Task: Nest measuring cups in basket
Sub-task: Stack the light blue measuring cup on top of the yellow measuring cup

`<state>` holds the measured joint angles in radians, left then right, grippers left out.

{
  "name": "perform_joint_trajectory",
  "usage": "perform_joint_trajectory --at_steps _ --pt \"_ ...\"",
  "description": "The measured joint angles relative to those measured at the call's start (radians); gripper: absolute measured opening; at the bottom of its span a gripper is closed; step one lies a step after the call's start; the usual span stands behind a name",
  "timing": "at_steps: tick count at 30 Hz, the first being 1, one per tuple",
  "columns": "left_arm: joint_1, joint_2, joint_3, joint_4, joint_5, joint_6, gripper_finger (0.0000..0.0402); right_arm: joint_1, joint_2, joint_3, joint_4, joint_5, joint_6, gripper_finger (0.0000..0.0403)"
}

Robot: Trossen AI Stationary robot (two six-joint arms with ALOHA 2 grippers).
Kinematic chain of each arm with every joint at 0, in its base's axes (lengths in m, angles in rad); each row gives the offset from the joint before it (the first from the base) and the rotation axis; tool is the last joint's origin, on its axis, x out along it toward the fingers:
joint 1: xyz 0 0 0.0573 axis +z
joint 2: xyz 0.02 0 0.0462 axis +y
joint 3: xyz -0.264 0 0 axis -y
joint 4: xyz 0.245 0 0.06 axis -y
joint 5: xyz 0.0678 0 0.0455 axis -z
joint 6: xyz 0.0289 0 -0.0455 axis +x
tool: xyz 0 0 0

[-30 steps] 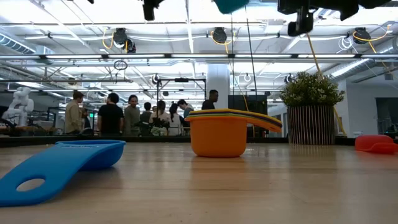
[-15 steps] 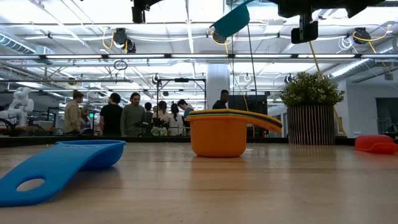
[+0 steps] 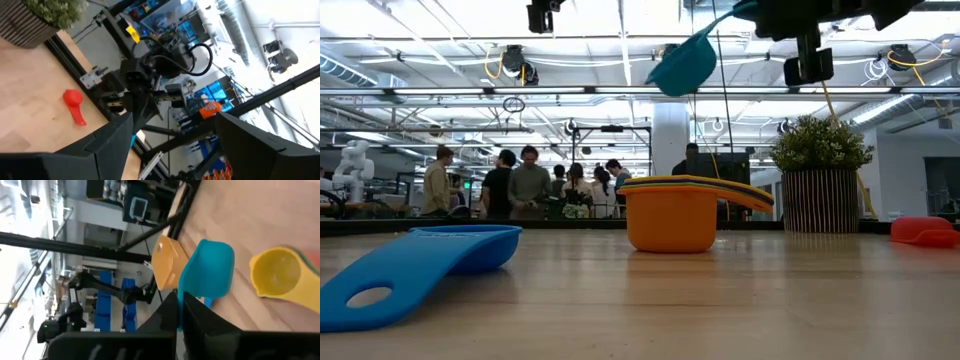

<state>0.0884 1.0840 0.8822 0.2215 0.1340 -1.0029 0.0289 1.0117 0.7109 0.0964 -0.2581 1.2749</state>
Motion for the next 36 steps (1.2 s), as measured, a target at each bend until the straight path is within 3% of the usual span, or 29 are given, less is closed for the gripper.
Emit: perform_joint_trajectory --at_steps 9,19,36 --pt "-0.055 0.0 0.0 -0.025 -0.001 0.014 0.0285 0.064 0.115 0.0 0.118 0.077 0.035 0.0" --pt "-0.105 0.0 0.0 -0.041 -0.004 0.014 0.0285 0.09 0.226 0.0 0.233 0.079 0.048 0.0" --pt "-0.123 0.0 0.0 -0.068 -0.013 0.007 0.0285 0.091 0.279 0.0 0.261 0.079 0.029 0.0"
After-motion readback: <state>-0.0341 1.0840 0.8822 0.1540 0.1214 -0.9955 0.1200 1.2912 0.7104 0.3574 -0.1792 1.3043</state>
